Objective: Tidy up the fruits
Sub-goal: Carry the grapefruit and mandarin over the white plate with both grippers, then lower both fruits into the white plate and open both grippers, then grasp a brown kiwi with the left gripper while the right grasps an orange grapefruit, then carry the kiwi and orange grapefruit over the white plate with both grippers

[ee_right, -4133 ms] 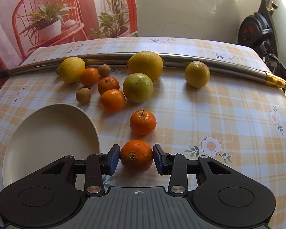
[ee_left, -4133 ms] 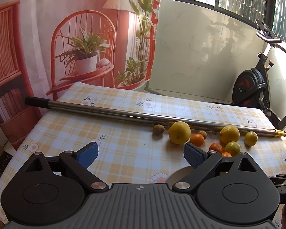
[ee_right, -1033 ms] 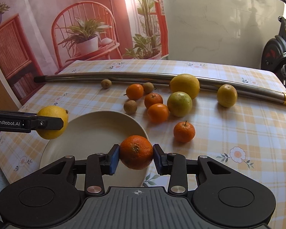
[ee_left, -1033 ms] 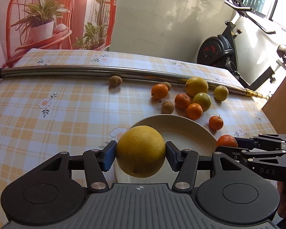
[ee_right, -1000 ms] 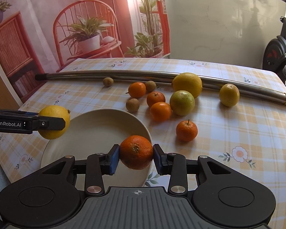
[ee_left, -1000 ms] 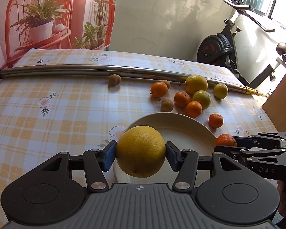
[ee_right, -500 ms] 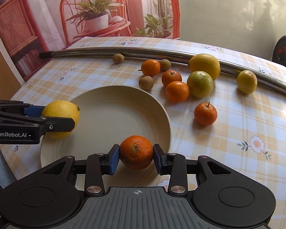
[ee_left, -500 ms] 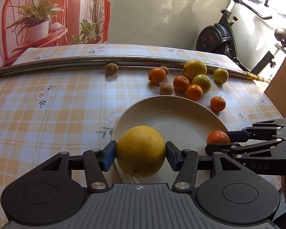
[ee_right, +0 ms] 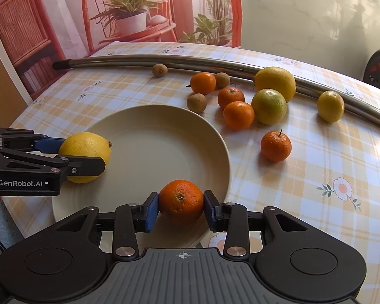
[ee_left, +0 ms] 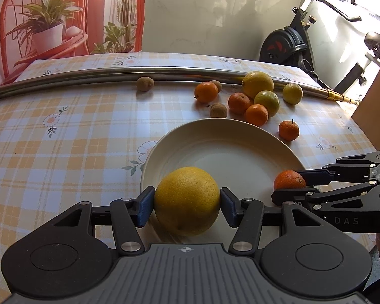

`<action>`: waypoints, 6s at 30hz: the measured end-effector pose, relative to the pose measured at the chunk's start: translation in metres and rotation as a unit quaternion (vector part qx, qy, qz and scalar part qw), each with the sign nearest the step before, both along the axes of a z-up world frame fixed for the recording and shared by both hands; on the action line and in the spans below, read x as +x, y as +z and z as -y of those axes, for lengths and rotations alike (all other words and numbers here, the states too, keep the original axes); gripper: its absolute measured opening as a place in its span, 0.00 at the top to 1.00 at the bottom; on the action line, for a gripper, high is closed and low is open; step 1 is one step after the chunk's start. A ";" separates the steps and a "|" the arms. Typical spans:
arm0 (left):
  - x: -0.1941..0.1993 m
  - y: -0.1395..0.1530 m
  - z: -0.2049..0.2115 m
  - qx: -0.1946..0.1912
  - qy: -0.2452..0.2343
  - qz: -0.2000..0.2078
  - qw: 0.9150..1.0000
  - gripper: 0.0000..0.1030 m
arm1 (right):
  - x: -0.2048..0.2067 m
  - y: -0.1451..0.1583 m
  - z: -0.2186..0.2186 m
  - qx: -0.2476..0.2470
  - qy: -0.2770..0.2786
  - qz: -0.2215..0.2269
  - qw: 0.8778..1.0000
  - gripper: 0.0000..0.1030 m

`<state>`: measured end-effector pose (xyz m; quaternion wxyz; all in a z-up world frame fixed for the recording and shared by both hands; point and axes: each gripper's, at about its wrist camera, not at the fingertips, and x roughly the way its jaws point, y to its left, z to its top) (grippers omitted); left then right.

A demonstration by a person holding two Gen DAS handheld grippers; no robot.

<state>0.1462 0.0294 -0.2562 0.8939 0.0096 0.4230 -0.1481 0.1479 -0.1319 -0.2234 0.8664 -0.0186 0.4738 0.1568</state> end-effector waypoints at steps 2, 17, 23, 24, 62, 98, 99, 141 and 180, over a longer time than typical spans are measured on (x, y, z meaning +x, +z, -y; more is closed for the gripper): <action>0.000 0.000 0.001 0.001 0.001 0.000 1.000 0.43 | 0.000 0.000 0.000 0.000 0.000 0.000 1.000 0.66; -0.006 0.011 -0.002 -0.010 0.012 0.018 1.000 0.39 | -0.006 0.007 0.004 0.012 -0.005 0.006 1.000 0.65; -0.007 0.017 -0.001 -0.014 0.008 0.029 0.999 0.39 | -0.008 0.015 0.010 0.024 -0.011 0.017 1.000 0.65; -0.007 0.018 -0.001 -0.016 0.008 0.031 0.999 0.39 | -0.008 0.017 0.011 0.026 -0.012 0.020 0.999 0.65; 0.107 0.070 -0.029 -0.023 0.088 0.086 0.992 0.14 | 0.061 0.054 0.114 0.006 -0.134 0.102 0.986 0.46; 0.197 -0.006 -0.005 -0.014 0.068 -0.012 0.998 0.70 | 0.100 0.009 0.154 0.026 -0.174 0.062 0.983 0.47; 0.194 -0.003 -0.005 -0.016 0.065 -0.010 0.998 0.70 | 0.101 0.009 0.154 0.025 -0.173 0.063 0.983 0.47; 0.064 0.059 -0.021 -0.048 -0.007 0.017 0.999 0.70 | 0.074 0.029 0.125 0.038 -0.159 0.083 0.983 0.59; 0.046 0.015 -0.008 0.019 -0.037 -0.005 0.999 0.70 | 0.036 0.008 0.004 0.005 -0.001 0.009 1.000 0.59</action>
